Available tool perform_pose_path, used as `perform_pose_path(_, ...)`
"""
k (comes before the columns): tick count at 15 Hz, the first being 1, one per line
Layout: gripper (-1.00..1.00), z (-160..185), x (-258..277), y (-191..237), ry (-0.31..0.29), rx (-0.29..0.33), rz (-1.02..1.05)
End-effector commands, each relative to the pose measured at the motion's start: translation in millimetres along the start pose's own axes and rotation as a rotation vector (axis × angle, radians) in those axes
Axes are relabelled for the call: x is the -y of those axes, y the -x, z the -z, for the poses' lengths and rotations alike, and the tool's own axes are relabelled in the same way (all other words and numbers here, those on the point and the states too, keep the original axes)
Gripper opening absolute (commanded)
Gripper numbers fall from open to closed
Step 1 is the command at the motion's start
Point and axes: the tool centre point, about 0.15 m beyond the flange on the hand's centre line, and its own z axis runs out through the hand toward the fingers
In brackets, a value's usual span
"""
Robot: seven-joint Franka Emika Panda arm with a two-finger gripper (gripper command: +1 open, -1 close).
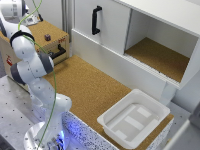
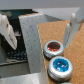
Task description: Turn on the red light lamp
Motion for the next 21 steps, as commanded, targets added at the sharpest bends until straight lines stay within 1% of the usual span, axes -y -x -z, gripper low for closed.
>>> perform_pose_path(1, -1.00, -23, 4, -55, 0.037, 0.169, 0.095)
perform_pose_path(3, -1.00, -45, 10, -63, 0.021, 0.182, 0.117)
perform_pose_path(7, -1.00, -66, 15, -77, 0.014, 0.188, 0.153)
perform_pose_path(10, -1.00, -81, 7, -79, 0.011, 0.208, 0.155)
perform_pose_path(12, -1.00, -91, -2, -79, 0.010, 0.199, 0.145)
perform_pose_path(14, -1.00, -101, -11, -78, 0.014, 0.211, 0.128)
perform_pose_path(19, -1.00, -116, -8, -86, -0.004, 0.202, 0.123)
perform_pose_path(20, -1.00, -117, -7, -87, -0.031, 0.197, 0.111)
perform_pose_path(21, -1.00, -114, -11, -89, -0.044, 0.179, 0.085)
